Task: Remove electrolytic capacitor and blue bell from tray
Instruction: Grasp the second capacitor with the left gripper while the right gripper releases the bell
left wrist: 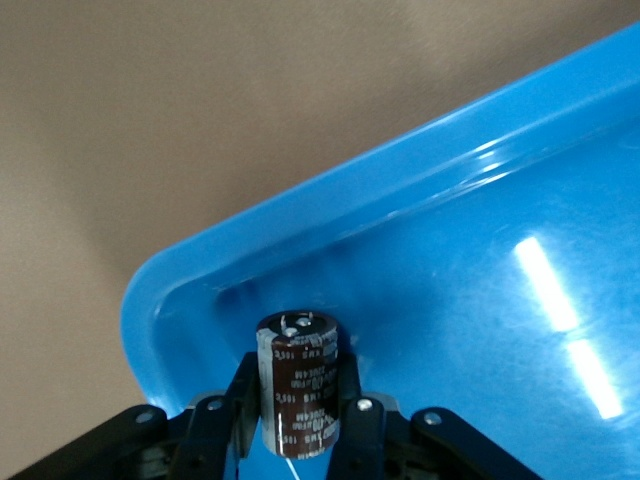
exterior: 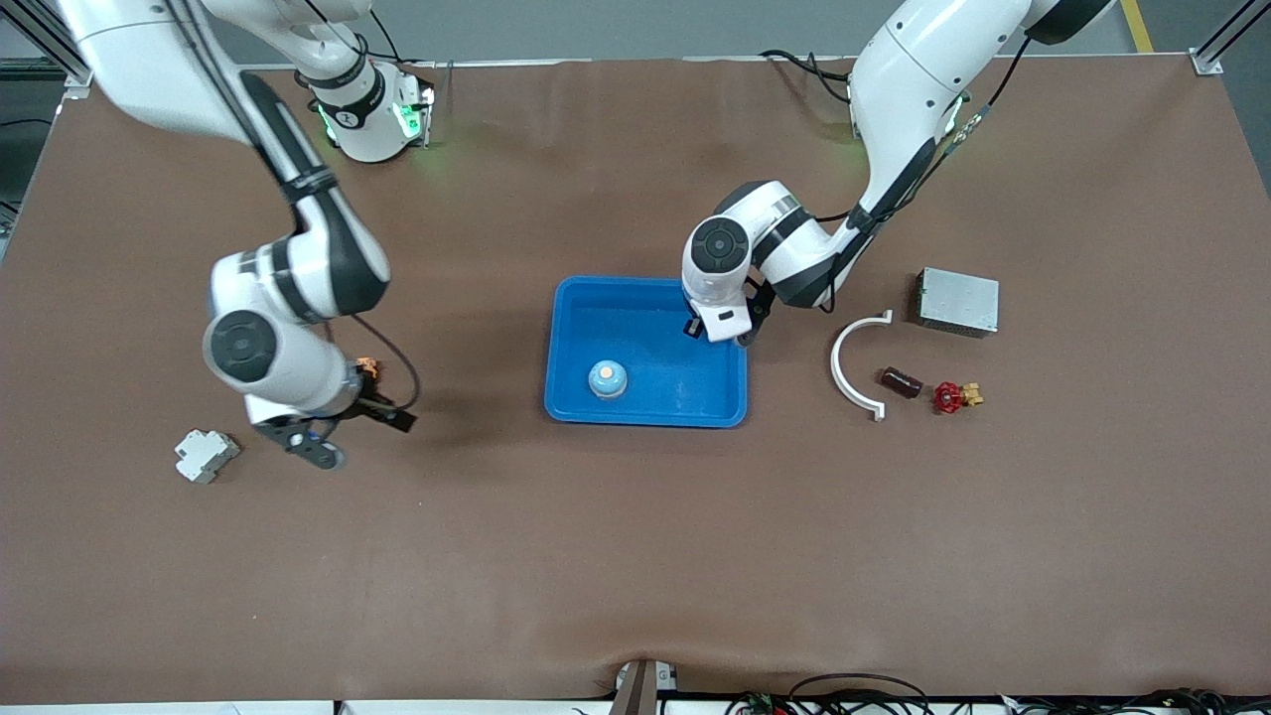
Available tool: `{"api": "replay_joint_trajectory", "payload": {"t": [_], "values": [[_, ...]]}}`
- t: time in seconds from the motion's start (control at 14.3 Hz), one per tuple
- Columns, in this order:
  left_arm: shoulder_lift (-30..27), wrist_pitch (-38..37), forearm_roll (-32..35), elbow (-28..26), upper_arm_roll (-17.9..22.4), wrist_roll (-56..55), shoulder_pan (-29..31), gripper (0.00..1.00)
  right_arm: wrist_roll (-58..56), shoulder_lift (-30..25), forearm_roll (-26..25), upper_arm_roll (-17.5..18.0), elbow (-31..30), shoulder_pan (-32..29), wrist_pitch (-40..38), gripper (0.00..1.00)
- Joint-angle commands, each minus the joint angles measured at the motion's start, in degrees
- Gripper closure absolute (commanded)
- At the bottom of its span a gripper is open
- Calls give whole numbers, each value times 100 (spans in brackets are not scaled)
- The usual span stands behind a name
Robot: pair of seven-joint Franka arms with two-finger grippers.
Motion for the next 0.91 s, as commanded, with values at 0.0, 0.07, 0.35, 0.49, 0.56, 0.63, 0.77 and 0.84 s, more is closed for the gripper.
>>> {"api": "replay_joint_trajectory", "payload": {"t": [0.0, 0.07, 0.35, 0.49, 0.56, 0.63, 0.77, 0.84], "values": [[-50, -39, 116, 285, 19, 7, 43, 100, 523, 8, 564, -49, 120, 428, 208, 0], [-172, -135, 116, 365, 37, -2, 52, 100, 706, 8, 714, -49, 102, 552, 314, 0], [-560, -1188, 133, 882, 46, 85, 324, 100, 1936, 61, 699, -66, 102, 1447, 849, 0], [-700, -1681, 124, 1112, 46, 375, 508, 100, 2359, 227, 628, -75, 128, 1773, 1114, 0], [-814, -1831, 124, 1138, 46, 602, 666, 100, 2500, 298, 628, -101, 128, 1949, 1211, 0], [-920, -1911, 124, 1139, 37, 918, 850, 100, 2597, 350, 576, -119, 137, 2090, 1229, 0], [-1113, -2235, 124, 1121, 28, 1621, 1263, 100, 3017, 473, 348, -128, 216, 2301, 1229, 0], [-1175, -2341, 124, 1121, 28, 1929, 1439, 100, 3289, 587, 208, -128, 329, 2424, 1212, 0]]}}
